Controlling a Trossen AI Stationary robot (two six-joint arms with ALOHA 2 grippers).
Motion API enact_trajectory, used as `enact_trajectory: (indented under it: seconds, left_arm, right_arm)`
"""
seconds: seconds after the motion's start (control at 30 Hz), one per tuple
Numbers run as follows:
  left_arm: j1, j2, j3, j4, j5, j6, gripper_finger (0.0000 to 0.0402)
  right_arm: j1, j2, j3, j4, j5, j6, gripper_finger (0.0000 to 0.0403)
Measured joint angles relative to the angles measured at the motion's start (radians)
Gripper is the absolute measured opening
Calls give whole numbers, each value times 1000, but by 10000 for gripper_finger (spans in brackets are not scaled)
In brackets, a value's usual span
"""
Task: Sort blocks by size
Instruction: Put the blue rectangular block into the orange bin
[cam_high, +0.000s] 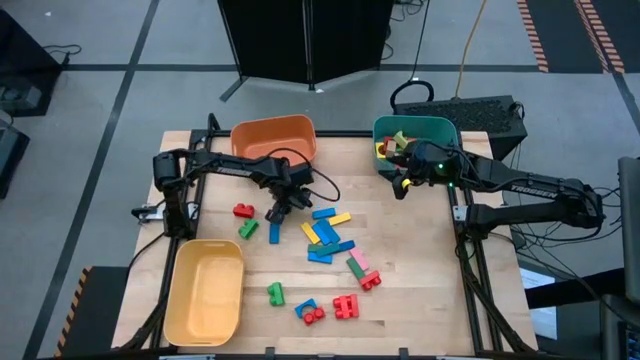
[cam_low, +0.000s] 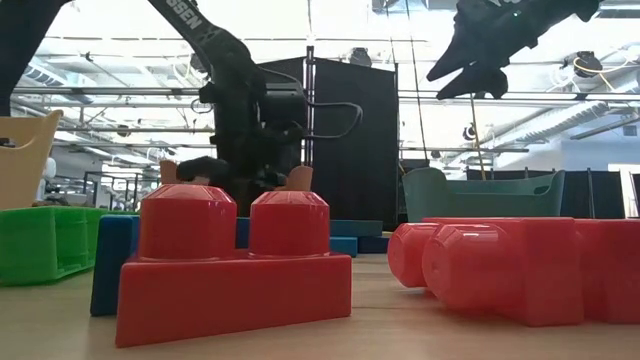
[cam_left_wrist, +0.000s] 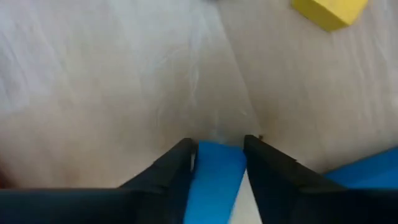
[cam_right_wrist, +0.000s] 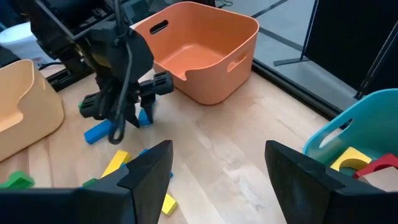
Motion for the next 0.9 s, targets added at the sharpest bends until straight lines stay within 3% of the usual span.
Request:
enact_trajectory:
  seconds: [0.13, 0.23, 0.57, 0.9]
  left_arm:
    - [9, 4, 35, 3, 3, -55, 91]
    - [8, 3, 56, -19, 1, -70, 74]
    - [7, -7, 171, -148, 7, -221, 76]
    - [25, -121, 289, -179, 14, -294, 77]
  right_arm:
    - [0, 0, 0, 6, 1, -1, 242]
    - [0, 0, 0, 6, 1, -2, 242]
    - [0, 15, 0, -1, -3, -5, 242]
    - [2, 153, 0, -39, -43, -35, 242]
